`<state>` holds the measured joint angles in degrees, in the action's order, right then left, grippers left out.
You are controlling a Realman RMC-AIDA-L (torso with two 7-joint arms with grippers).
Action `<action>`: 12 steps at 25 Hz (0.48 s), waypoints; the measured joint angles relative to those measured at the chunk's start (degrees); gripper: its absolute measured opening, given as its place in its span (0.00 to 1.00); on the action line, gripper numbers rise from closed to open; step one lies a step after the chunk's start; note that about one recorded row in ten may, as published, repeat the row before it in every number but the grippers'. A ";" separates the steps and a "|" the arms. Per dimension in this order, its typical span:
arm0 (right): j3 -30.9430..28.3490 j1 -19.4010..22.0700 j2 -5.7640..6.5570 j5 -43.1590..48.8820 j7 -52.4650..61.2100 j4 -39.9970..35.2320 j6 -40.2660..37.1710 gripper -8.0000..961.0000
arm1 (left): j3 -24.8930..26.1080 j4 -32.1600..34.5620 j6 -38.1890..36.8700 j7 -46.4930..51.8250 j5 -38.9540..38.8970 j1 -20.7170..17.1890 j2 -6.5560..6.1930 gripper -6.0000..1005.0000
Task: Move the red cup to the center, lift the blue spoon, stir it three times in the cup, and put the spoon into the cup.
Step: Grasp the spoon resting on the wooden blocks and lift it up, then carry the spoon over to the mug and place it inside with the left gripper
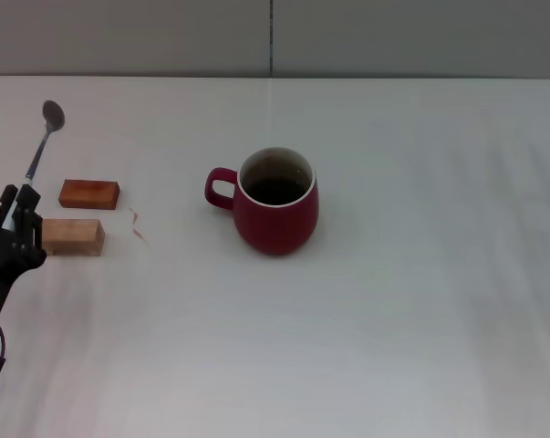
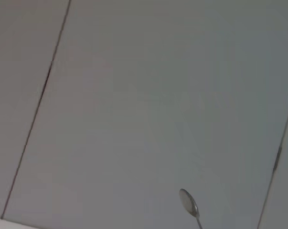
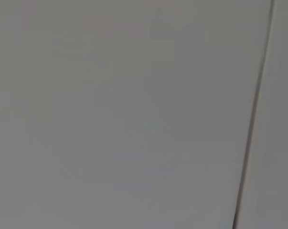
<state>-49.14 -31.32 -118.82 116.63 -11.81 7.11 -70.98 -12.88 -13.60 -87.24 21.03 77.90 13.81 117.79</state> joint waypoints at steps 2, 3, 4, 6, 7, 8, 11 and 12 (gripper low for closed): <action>-0.06 0.20 0.00 0.00 -0.02 0.01 0.00 0.64 | 0.00 2.99 -2.24 5.75 0.76 0.48 0.02 0.14; -0.06 0.20 0.00 0.00 -0.02 0.01 0.00 0.64 | 0.00 2.99 -2.24 5.75 0.76 0.48 0.02 0.14; -0.09 0.25 0.00 0.00 -0.03 0.02 0.01 0.64 | -0.01 4.63 -2.93 8.37 1.31 0.65 0.02 0.14; -0.13 0.29 0.00 0.00 -0.04 0.00 0.01 0.64 | -0.01 7.81 -3.80 13.63 2.05 0.95 0.01 0.14; -0.11 0.29 0.00 -0.01 -0.04 -0.10 0.01 0.64 | -0.19 11.25 -4.80 19.05 2.29 1.26 0.04 0.14; -0.11 0.29 0.00 -0.01 -0.04 -0.10 0.01 0.64 | -0.19 11.25 -4.80 19.05 2.29 1.26 0.04 0.14; 0.01 0.29 -0.02 -0.06 0.00 -0.32 0.01 0.64 | -0.63 15.91 -7.32 24.88 2.36 1.61 0.05 0.14; 0.01 0.29 -0.06 -0.06 0.05 -0.47 0.01 0.64 | -0.77 17.92 -8.52 27.19 2.37 1.81 0.04 0.14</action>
<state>-49.12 -31.03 -118.88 116.57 -11.76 6.64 -70.97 -13.65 4.32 -95.76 48.21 80.27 15.61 117.83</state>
